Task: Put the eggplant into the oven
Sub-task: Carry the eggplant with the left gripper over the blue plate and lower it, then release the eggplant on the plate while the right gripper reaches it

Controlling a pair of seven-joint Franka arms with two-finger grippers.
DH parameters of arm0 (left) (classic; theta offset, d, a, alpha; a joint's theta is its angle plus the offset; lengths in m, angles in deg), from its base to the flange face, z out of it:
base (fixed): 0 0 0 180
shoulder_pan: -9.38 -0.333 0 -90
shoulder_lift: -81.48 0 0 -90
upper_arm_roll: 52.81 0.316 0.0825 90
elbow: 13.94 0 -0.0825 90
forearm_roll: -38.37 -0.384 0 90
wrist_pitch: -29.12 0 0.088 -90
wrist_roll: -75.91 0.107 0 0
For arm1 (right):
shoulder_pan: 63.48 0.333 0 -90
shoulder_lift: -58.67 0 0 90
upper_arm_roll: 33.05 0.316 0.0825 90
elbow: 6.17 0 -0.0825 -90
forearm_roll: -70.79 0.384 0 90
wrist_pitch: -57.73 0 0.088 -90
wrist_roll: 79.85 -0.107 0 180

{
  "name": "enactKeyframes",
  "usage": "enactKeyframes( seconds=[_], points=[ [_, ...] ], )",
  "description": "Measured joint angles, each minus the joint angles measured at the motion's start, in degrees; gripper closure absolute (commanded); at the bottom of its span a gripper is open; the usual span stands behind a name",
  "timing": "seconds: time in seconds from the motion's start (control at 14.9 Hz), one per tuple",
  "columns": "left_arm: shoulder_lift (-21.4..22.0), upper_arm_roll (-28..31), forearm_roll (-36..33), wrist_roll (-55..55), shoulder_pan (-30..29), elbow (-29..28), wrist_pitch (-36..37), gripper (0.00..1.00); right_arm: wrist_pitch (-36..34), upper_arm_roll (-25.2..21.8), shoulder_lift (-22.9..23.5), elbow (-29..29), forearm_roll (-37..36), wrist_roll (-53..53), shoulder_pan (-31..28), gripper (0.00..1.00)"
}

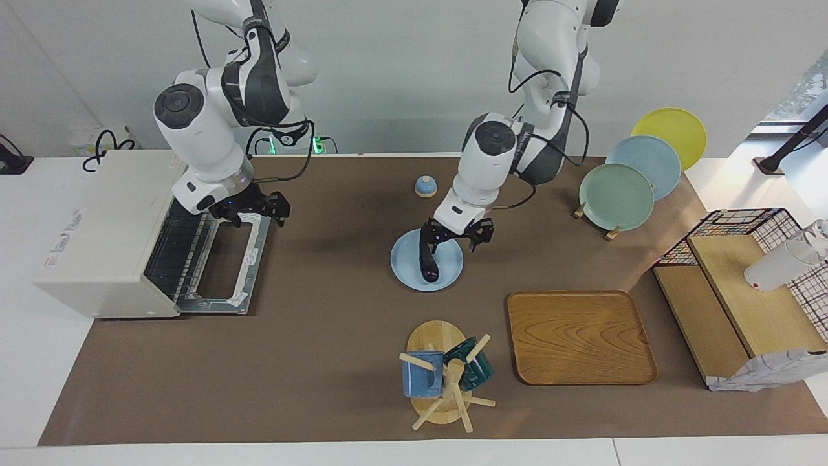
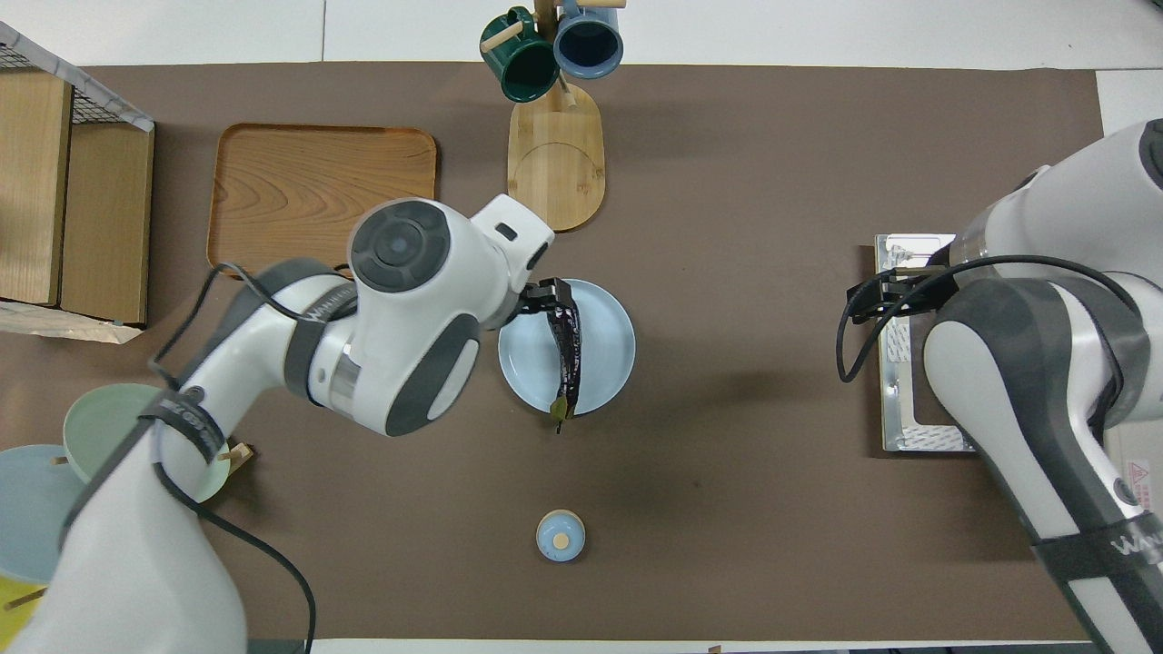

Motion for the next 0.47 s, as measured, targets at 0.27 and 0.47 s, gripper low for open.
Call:
enactKeyframes(
  seconds=[0.27,0.47],
  points=[
    [1.68,0.33,-0.33,10.46,-9.65,7.59,9.92,0.00,6.61,7.60,1.43,0.26,1.24,-6.07,2.20,0.00],
    [2.94,0.38,-2.39,16.60,-14.40,8.63,12.91,0.00,11.22,9.28,6.52,4.75,1.03,-18.20,11.73,0.00]
  ],
)
